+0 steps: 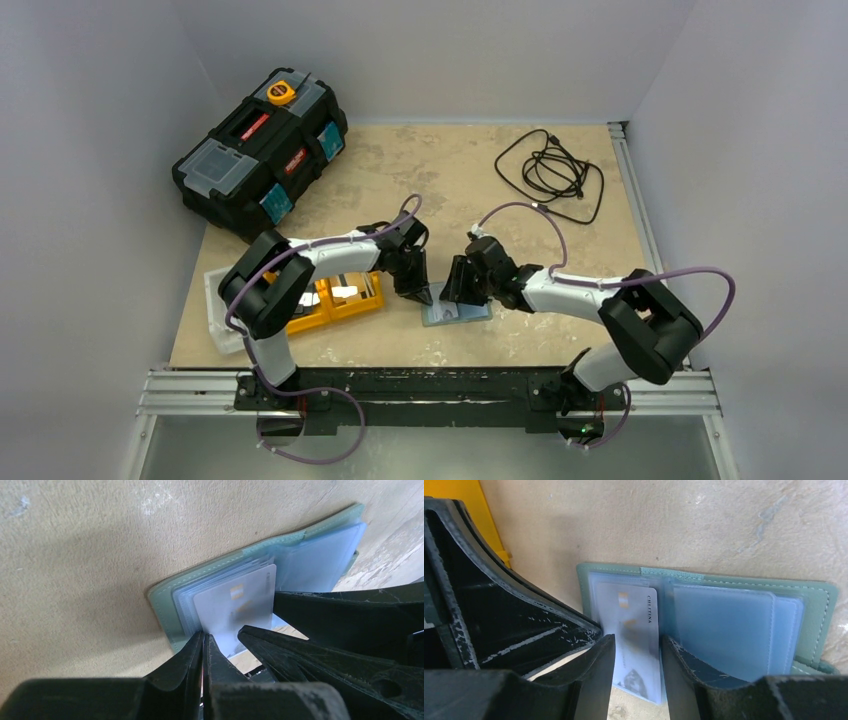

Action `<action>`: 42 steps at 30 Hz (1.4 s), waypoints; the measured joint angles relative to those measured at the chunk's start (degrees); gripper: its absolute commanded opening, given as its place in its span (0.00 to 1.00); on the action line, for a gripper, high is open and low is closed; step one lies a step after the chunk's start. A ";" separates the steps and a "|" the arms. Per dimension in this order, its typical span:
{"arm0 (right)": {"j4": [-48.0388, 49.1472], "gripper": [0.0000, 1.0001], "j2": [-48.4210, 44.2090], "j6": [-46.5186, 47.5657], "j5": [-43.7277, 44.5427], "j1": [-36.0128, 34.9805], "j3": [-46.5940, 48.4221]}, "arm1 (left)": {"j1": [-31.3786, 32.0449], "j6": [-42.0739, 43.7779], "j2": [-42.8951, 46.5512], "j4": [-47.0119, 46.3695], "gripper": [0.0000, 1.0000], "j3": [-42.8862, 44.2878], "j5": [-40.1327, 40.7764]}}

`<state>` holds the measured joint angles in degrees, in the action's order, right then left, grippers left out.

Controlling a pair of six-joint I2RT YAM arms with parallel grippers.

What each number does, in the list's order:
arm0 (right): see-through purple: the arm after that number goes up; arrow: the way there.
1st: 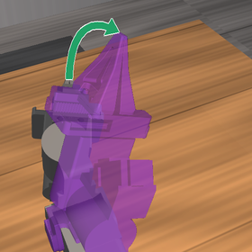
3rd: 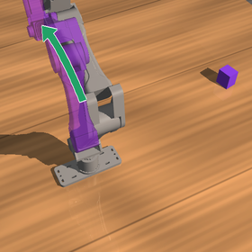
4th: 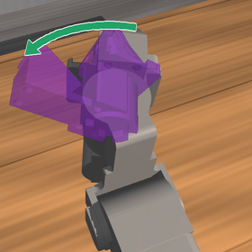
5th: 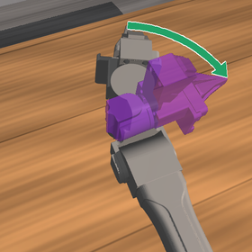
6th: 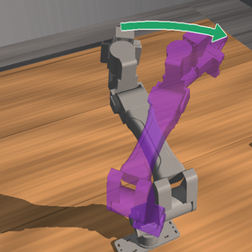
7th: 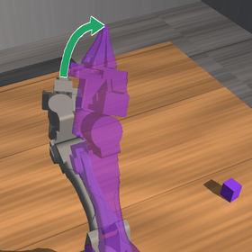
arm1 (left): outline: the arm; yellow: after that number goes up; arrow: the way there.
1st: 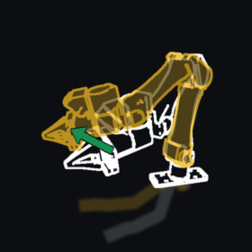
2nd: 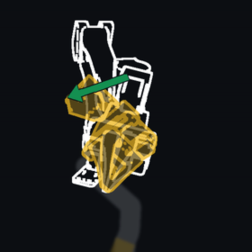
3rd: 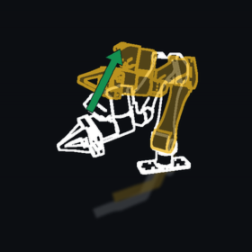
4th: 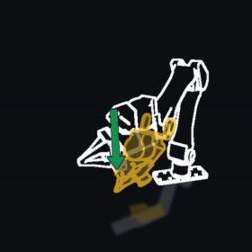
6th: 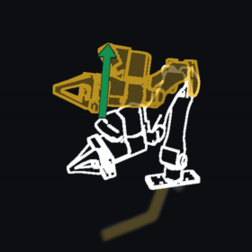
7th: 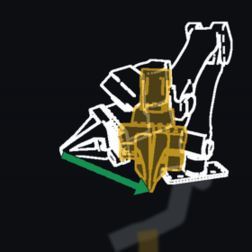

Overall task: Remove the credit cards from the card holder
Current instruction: Remove the credit card from the card holder.

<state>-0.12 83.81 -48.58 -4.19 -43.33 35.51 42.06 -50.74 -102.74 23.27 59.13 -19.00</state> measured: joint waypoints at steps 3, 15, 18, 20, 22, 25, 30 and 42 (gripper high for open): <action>1.38 0.38 0.59 0.02 -1.01 0.24 0.00 | 0.31 -0.04 0.00 0.33 0.01 0.00 0.11; 9.31 0.41 -1.22 -0.42 -6.38 2.25 -5.49 | 0.76 -0.28 0.13 2.56 0.00 0.59 2.45; 13.38 0.41 -1.90 -1.07 -10.75 4.55 -8.44 | 0.83 -0.57 0.09 2.95 0.00 0.76 2.95; 15.80 0.41 -2.23 -1.49 -13.70 6.34 -10.27 | 0.83 -0.70 0.00 3.10 0.00 0.83 3.06; 17.33 0.40 -2.47 -1.77 -16.15 7.96 -11.56 | 0.83 -0.70 -0.09 3.21 0.00 0.96 3.08; 18.71 0.35 -2.58 -1.88 -18.84 9.92 -12.66 | 0.83 -0.72 -0.13 3.30 0.00 1.03 3.17; 19.69 0.23 -2.58 -2.10 -21.05 11.58 -13.97 | 0.83 -0.72 -0.15 3.37 0.00 1.07 3.19; 24.13 0.12 -0.44 -3.26 -23.71 11.91 -14.67 | 0.83 -0.72 -0.50 3.91 0.00 1.53 3.19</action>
<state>24.01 83.37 -51.83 -27.90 -31.42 20.84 42.89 -51.46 -103.24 27.18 60.66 -15.81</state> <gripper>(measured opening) 0.131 0.003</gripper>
